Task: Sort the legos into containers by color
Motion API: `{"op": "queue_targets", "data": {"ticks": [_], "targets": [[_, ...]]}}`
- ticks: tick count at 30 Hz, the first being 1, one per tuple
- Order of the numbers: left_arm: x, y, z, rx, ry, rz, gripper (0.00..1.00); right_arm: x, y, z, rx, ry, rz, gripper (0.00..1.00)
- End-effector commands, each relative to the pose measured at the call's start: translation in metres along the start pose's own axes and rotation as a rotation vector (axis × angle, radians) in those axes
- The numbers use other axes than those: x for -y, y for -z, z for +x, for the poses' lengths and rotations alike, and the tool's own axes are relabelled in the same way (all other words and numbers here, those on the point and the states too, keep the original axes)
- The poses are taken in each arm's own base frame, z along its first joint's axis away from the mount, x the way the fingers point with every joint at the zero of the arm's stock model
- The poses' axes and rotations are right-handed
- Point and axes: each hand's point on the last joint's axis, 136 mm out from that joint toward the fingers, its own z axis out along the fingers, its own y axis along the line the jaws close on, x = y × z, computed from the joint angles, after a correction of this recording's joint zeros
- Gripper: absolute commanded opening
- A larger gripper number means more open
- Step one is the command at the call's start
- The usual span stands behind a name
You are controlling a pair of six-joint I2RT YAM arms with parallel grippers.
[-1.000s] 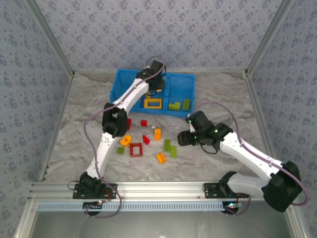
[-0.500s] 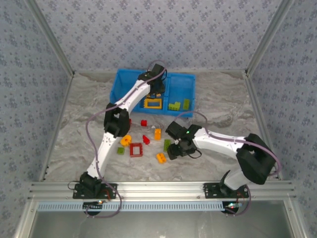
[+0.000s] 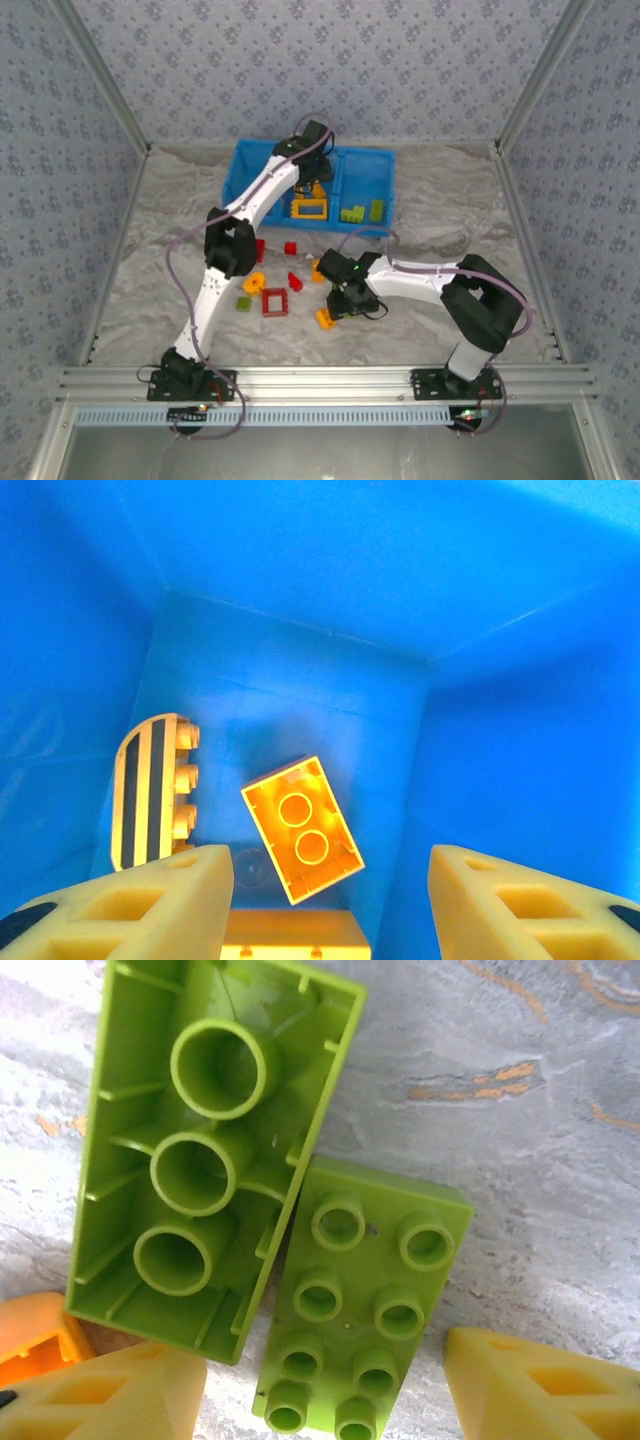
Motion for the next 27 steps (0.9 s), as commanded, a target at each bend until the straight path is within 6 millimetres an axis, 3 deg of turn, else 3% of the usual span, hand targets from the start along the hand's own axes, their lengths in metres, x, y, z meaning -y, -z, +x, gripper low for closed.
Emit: {"op": "queue_targets", "data": {"ticks": [1, 6, 10, 13, 15, 21, 25, 27], "targets": [[0.013, 0.067, -0.035, 0.09, 0.039, 0.074, 0.54, 0.005, -0.005, 0.002, 0.001, -0.044, 0.049, 0.62], [0.019, 0.114, -0.051, 0.141, 0.071, 0.128, 0.54, 0.011, -0.007, 0.003, 0.01, -0.053, 0.076, 0.46], [0.015, 0.154, -0.057, 0.168, 0.082, 0.14, 0.55, 0.018, -0.009, 0.004, 0.002, -0.026, 0.131, 0.41], [-0.005, 0.182, -0.056, 0.176, 0.09, 0.1, 0.57, 0.025, -0.002, 0.002, 0.018, -0.014, 0.169, 0.32], [-0.027, 0.196, -0.05, 0.161, 0.115, 0.07, 0.58, 0.029, 0.011, -0.002, 0.049, -0.017, 0.179, 0.31], [-0.088, 0.239, -0.013, 0.122, 0.187, 0.077, 0.61, 0.047, 0.086, -0.024, 0.171, -0.032, 0.176, 0.31], [-0.12, 0.266, 0.035, 0.085, 0.168, 0.083, 0.65, 0.062, 0.124, -0.078, 0.26, -0.081, 0.117, 0.32], [-0.133, 0.273, 0.06, 0.077, 0.175, 0.092, 0.68, 0.072, 0.124, -0.11, 0.255, -0.118, 0.104, 0.32]]}}
